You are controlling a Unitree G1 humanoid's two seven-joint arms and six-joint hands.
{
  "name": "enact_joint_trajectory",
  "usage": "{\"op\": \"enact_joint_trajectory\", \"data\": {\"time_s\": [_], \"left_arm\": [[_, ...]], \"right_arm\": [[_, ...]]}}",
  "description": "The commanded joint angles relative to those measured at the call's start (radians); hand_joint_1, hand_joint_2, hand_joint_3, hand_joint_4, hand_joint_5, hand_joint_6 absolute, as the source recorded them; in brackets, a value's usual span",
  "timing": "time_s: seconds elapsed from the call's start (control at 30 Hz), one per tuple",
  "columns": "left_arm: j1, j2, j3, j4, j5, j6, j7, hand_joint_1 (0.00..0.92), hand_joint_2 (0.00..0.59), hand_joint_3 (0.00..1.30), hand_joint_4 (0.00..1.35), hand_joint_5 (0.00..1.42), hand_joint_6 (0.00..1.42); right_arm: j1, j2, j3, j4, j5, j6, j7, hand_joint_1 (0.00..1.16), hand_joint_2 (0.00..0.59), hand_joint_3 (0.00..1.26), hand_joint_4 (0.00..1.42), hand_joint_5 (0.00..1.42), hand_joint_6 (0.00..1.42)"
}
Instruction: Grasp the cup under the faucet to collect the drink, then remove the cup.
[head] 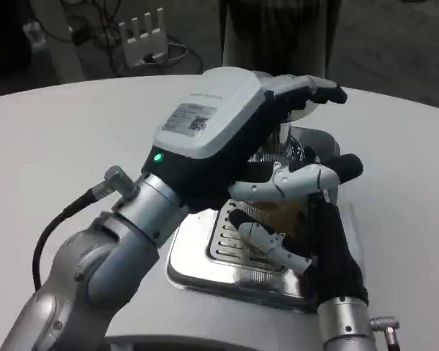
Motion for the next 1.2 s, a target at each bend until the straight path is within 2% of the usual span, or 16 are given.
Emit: {"op": "enact_joint_trajectory", "data": {"time_s": [0.03,0.47,0.67,0.9,1.2], "left_arm": [[0.016,0.021,-0.026,0.025,0.035,-0.019,-0.02,0.0,0.137,0.37,0.32,0.38,0.28],[0.026,0.042,-0.026,0.029,0.063,-0.039,-0.014,0.0,0.139,0.37,0.33,0.39,0.27],[0.031,0.04,-0.022,0.025,0.059,-0.038,-0.012,0.0,0.139,0.37,0.33,0.39,0.26],[0.046,0.044,-0.005,0.012,0.047,-0.032,-0.01,0.0,0.139,0.38,0.33,0.39,0.26],[0.066,0.049,0.016,-0.002,0.036,-0.033,-0.008,0.0,0.139,0.38,0.33,0.39,0.26]], "right_arm": [[-0.017,0.016,0.006,0.024,-0.001,-0.022,-0.017,0.78,0.152,0.0,0.0,0.01,0.11],[-0.047,0.019,0.004,0.06,-0.005,-0.026,-0.038,0.77,0.158,0.0,0.0,0.02,0.11],[-0.045,0.032,0.006,0.069,-0.027,-0.028,-0.087,0.78,0.163,0.0,0.01,0.04,0.12],[-0.026,0.061,0.021,0.063,-0.08,-0.043,-0.202,0.81,0.159,0.12,0.18,0.21,0.27],[-0.015,0.065,0.047,0.068,-0.095,-0.042,-0.244,0.83,0.153,0.32,0.39,0.45,0.42]]}}
